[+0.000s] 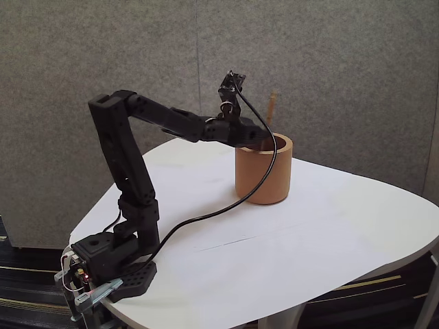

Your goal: Grab the pen and put it in the pen holder.

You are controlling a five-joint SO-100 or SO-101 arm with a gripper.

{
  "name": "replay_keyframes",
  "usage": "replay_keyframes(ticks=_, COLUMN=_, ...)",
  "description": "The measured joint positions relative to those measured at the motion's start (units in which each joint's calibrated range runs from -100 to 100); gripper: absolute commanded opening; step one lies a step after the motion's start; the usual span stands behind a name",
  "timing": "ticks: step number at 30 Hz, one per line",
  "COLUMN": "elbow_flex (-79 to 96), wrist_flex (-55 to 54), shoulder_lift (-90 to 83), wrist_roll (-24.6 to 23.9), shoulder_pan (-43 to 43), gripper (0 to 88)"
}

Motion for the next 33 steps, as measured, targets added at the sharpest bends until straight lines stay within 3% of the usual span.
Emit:
replay_keyframes(ticks=24, elbow_flex=0.27, wrist_flex=0.0, shoulder_lift=0.0, wrist_roll=0.0, shoulder_pan=0.0, gripper=1.8)
replay_keyframes(ticks=33, elbow_flex=0.27, wrist_flex=0.0, shoulder_lift=0.0, wrist_roll=0.0, shoulder_pan=0.15, gripper=36.9)
